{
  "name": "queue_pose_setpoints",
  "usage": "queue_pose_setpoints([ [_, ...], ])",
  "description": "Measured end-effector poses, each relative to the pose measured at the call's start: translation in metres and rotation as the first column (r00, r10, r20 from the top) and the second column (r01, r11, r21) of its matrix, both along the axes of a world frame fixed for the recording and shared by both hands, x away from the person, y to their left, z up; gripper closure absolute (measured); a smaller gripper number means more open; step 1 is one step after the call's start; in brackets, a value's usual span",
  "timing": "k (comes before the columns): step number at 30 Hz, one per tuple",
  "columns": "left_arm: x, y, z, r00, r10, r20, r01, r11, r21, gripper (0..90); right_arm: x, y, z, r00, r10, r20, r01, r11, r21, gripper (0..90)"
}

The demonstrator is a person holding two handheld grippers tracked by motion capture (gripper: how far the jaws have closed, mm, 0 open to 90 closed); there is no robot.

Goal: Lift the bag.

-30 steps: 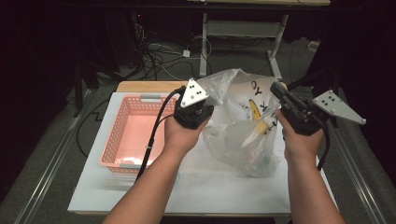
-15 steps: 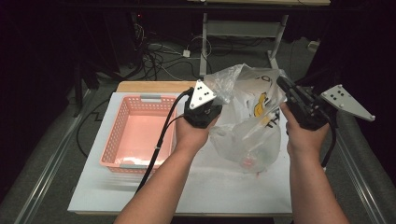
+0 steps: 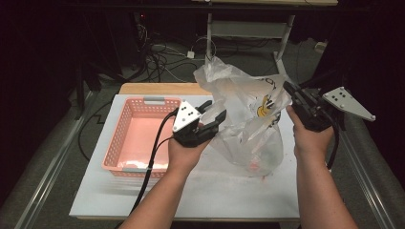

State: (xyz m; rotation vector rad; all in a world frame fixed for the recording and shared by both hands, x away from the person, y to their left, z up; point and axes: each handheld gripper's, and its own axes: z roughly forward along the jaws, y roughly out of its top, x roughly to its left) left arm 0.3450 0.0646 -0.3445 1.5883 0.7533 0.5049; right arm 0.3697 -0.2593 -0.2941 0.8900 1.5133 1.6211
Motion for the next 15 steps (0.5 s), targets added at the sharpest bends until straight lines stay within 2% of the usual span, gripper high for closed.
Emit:
queue_pose_setpoints([
  [3, -0.018, 0.013, -0.008, 1.0000, 0.004, -0.007, -0.004, 0.9999, 0.011, 34.7, 0.000, -0.001, -0.001, 1.0000, -0.007, -0.004, 0.007, 0.9999, -0.010, 90.0],
  [5, -0.030, 0.022, -0.014, 0.9999, 0.016, -0.003, -0.016, 0.9999, 0.001, 32.2, 0.000, -0.001, -0.001, 1.0000, -0.006, -0.002, 0.006, 0.9999, -0.015, 90.0],
  [9, -0.053, 0.034, -0.024, 0.9996, 0.011, -0.025, -0.011, 0.9999, 0.006, 21.4, 0.000, -0.001, -0.002, 0.9999, -0.008, -0.006, 0.008, 0.9996, -0.025, 90.0],
  [11, -0.060, 0.035, -0.020, 0.9992, 0.003, -0.039, -0.002, 0.9996, 0.028, 15.1, -0.001, 0.000, -0.003, 0.9999, -0.008, -0.009, 0.008, 0.9996, -0.029, 90.0],
  [13, -0.069, 0.036, -0.015, 0.9994, -0.003, -0.035, 0.004, 0.9997, 0.026, 8.6, -0.001, 0.000, -0.003, 1.0000, -0.006, -0.008, 0.005, 0.9994, -0.034, 90.0],
  [15, -0.075, 0.036, -0.015, 0.9985, -0.017, -0.051, 0.019, 0.9995, 0.027, 3.3, -0.002, 0.000, -0.003, 1.0000, -0.005, -0.008, 0.005, 0.9995, -0.031, 90.0],
])
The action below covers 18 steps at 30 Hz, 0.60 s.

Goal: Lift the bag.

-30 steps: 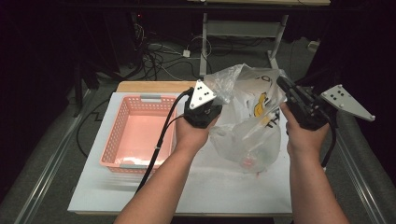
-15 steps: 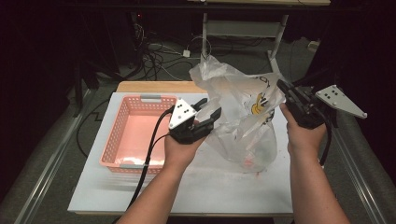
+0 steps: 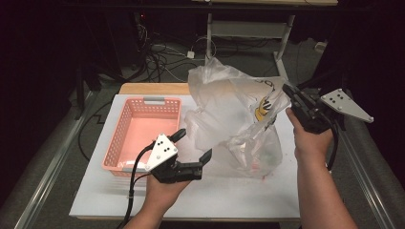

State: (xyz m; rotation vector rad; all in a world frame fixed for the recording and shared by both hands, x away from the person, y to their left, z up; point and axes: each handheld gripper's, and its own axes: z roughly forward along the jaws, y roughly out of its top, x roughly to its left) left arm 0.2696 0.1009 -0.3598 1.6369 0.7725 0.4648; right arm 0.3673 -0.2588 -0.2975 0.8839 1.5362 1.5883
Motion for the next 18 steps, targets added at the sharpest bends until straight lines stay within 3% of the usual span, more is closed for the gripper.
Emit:
queue_pose_setpoints([
  [4, -0.003, -0.008, -0.011, 0.9991, -0.031, -0.030, 0.033, 0.9964, 0.078, 0.0, -0.001, 0.000, 0.000, 1.0000, 0.004, 0.004, -0.004, 0.9999, -0.009, 90.0],
  [5, -0.001, -0.011, -0.017, 0.9978, -0.034, -0.056, 0.039, 0.9949, 0.093, 0.0, -0.002, 0.000, 0.000, 1.0000, 0.004, 0.002, -0.004, 1.0000, -0.008, 90.0],
  [7, 0.009, -0.021, -0.029, 0.9901, -0.063, -0.125, 0.077, 0.9908, 0.111, 0.0, -0.003, 0.001, 0.000, 1.0000, 0.007, 0.003, -0.007, 1.0000, -0.006, 90.0],
  [9, 0.021, -0.036, -0.041, 0.9805, -0.084, -0.178, 0.112, 0.9814, 0.156, 0.4, -0.003, 0.002, -0.001, 0.9999, 0.010, 0.006, -0.010, 0.9999, -0.010, 90.0],
  [10, 0.027, -0.041, -0.045, 0.9781, -0.103, -0.181, 0.132, 0.9784, 0.159, 8.1, -0.003, 0.002, -0.001, 0.9999, 0.012, 0.007, -0.012, 0.9999, -0.011, 90.0],
  [11, 0.030, -0.046, -0.049, 0.9801, -0.117, -0.161, 0.143, 0.9770, 0.159, 19.5, -0.004, 0.003, -0.001, 0.9999, 0.014, 0.004, -0.014, 0.9999, -0.006, 90.0],
  [13, 0.039, -0.051, -0.052, 0.9793, -0.148, -0.138, 0.168, 0.9742, 0.151, 52.9, -0.004, 0.004, -0.001, 0.9999, 0.015, 0.006, -0.015, 0.9998, -0.011, 90.0],
  [15, 0.045, -0.054, -0.048, 0.9878, -0.118, -0.102, 0.133, 0.9779, 0.161, 81.6, -0.005, 0.004, 0.000, 0.9998, 0.018, 0.006, -0.018, 0.9997, -0.014, 90.0],
  [16, 0.048, -0.054, -0.043, 0.9906, -0.116, -0.073, 0.126, 0.9793, 0.158, 87.6, -0.005, 0.004, 0.000, 0.9998, 0.019, 0.005, -0.018, 0.9997, -0.014, 90.0],
  [18, 0.052, -0.052, -0.030, 0.9950, -0.098, -0.021, 0.100, 0.9839, 0.148, 88.1, -0.005, 0.004, 0.000, 0.9998, 0.021, 0.004, -0.021, 0.9997, -0.009, 90.0],
])
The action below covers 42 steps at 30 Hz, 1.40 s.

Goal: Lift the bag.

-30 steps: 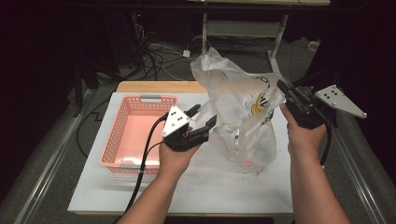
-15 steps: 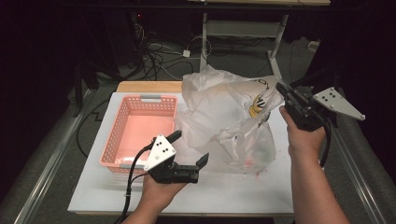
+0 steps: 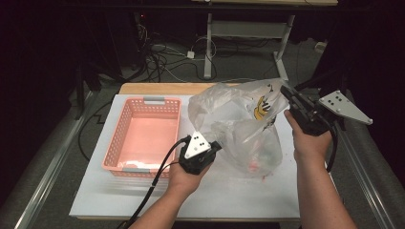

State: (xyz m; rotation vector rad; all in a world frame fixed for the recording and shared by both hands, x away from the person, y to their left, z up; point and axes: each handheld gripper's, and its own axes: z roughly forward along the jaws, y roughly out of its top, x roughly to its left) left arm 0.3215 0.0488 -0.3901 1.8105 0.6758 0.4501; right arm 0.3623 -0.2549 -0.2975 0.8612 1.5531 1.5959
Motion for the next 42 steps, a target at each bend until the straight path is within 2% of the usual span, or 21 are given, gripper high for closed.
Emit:
queue_pose_setpoints([
  [4, 0.010, 0.003, 0.035, 0.9937, 0.042, 0.104, -0.038, 0.9985, -0.038, 88.5, 0.001, 0.000, 0.000, 1.0000, -0.003, 0.001, 0.003, 1.0000, 0.003, 90.0],
  [6, 0.019, 0.003, 0.058, 0.9841, 0.072, 0.162, -0.063, 0.9964, -0.056, 88.5, 0.002, -0.001, 0.000, 1.0000, -0.006, 0.000, 0.006, 1.0000, -0.002, 90.0],
  [8, 0.030, 0.004, 0.073, 0.9781, 0.101, 0.182, -0.086, 0.9921, -0.092, 88.5, 0.005, -0.002, 0.000, 0.9999, -0.014, -0.002, 0.014, 0.9999, -0.002, 90.0],
  [10, 0.042, 0.001, 0.080, 0.9753, 0.118, 0.187, -0.104, 0.9911, -0.083, 88.4, 0.007, -0.003, 0.001, 0.9998, -0.018, -0.007, 0.018, 0.9998, -0.003, 90.0],
  [11, 0.049, -0.001, 0.079, 0.9772, 0.122, 0.174, -0.111, 0.9915, -0.068, 88.4, 0.009, -0.003, 0.000, 0.9997, -0.023, -0.010, 0.023, 0.9997, -0.008, 90.0],
  [14, 0.061, -0.002, 0.063, 0.9816, 0.150, 0.118, -0.144, 0.9878, -0.058, 88.0, 0.013, -0.003, -0.005, 0.9988, -0.030, -0.038, 0.029, 0.9994, -0.021, 88.7],
  [16, 0.063, 0.004, 0.051, 0.9823, 0.164, 0.090, -0.158, 0.9852, -0.066, 86.2, 0.015, -0.004, -0.010, 0.9976, -0.020, -0.067, 0.018, 0.9994, -0.029, 81.1],
  [18, 0.060, 0.011, 0.040, 0.9841, 0.166, 0.062, -0.163, 0.9852, -0.054, 78.5, 0.013, -0.004, -0.014, 0.9970, -0.003, -0.077, 0.000, 0.9995, -0.032, 75.6],
  [21, 0.049, 0.025, 0.031, 0.9813, 0.183, 0.060, -0.181, 0.9826, -0.043, 68.9, 0.009, -0.004, -0.018, 0.9964, 0.018, -0.083, -0.021, 0.9990, -0.038, 66.3],
  [25, 0.030, 0.047, 0.026, 0.9770, 0.206, 0.055, -0.204, 0.9783, -0.033, 59.3, 0.000, -0.004, -0.020, 0.9967, 0.030, -0.075, -0.033, 0.9990, -0.031, 60.2],
  [27, 0.018, 0.058, 0.026, 0.9703, 0.229, 0.078, -0.227, 0.9732, -0.039, 55.4, -0.006, -0.004, -0.022, 0.9966, 0.035, -0.075, -0.037, 0.9988, -0.033, 58.9],
  [29, 0.006, 0.070, 0.026, 0.9654, 0.249, 0.079, -0.245, 0.9681, -0.053, 50.5, -0.011, -0.004, -0.025, 0.9958, 0.046, -0.079, -0.049, 0.9982, -0.035, 57.4],
  [32, -0.011, 0.083, 0.021, 0.9678, 0.244, 0.060, -0.241, 0.9689, -0.054, 45.8, -0.018, -0.005, -0.033, 0.9934, 0.067, -0.093, -0.072, 0.9959, -0.055, 53.8],
  [35, -0.022, 0.090, 0.011, 0.9739, 0.227, 0.010, -0.226, 0.9734, -0.036, 40.1, -0.024, -0.006, -0.046, 0.9885, 0.083, -0.126, -0.094, 0.9920, -0.084, 48.2],
  [36, -0.024, 0.091, 0.006, 0.9760, 0.218, -0.004, -0.218, 0.9756, -0.026, 38.2, -0.026, -0.005, -0.052, 0.9854, 0.087, -0.146, -0.099, 0.9920, -0.078, 45.7],
  [37, -0.027, 0.091, 0.002, 0.9777, 0.210, -0.017, -0.210, 0.9776, -0.018, 36.6, -0.027, -0.006, -0.058, 0.9832, 0.091, -0.158, -0.107, 0.9899, -0.093, 42.7],
  [39, -0.031, 0.091, -0.007, 0.9818, 0.183, -0.051, -0.184, 0.9827, -0.020, 32.0, -0.029, -0.008, -0.069, 0.9794, 0.087, -0.182, -0.106, 0.9895, -0.098, 36.5],
  [41, -0.032, 0.089, -0.016, 0.9820, 0.168, -0.086, -0.170, 0.9851, -0.023, 26.3, -0.032, -0.009, -0.080, 0.9724, 0.086, -0.217, -0.106, 0.9909, -0.082, 29.3],
  [42, -0.033, 0.088, -0.020, 0.9830, 0.153, -0.101, -0.157, 0.9873, -0.027, 23.3, -0.033, -0.011, -0.086, 0.9704, 0.087, -0.225, -0.109, 0.9900, -0.089, 25.8],
])
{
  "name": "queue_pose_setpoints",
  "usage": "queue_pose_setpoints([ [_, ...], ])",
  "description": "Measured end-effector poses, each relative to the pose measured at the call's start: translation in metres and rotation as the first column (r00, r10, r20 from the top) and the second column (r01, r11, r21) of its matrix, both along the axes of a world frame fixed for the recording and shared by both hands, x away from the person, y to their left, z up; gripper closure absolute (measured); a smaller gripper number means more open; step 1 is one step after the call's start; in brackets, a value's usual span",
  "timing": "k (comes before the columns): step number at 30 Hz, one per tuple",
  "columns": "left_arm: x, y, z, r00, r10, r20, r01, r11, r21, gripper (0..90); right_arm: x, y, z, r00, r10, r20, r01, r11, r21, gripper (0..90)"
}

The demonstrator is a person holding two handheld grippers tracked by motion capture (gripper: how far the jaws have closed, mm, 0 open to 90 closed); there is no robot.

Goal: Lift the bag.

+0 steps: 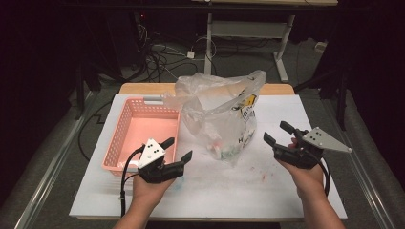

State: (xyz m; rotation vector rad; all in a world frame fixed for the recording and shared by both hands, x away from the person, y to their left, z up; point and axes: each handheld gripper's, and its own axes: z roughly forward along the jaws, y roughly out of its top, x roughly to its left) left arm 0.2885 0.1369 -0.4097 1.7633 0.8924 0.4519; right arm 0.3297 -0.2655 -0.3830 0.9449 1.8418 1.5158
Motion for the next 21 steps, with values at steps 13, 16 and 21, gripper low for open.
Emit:
queue_pose_setpoints([
  [13, 0.001, -0.002, -0.017, 0.9983, -0.012, -0.058, 0.015, 0.9976, 0.068, 0.0, -0.019, 0.004, -0.054, 0.9937, 0.014, -0.111, -0.020, 0.9984, -0.053, 0.2],
  [16, 0.001, 0.000, -0.019, 0.9982, -0.008, -0.059, 0.012, 0.9976, 0.068, 0.0, -0.017, 0.004, -0.057, 0.9937, 0.005, -0.112, -0.011, 0.9985, -0.054, 0.2],
  [21, 0.001, 0.001, -0.023, 0.9973, -0.007, -0.073, 0.011, 0.9980, 0.062, 0.0, -0.016, 0.004, -0.059, 0.9930, 0.005, -0.118, -0.012, 0.9982, -0.059, 0.2],
])
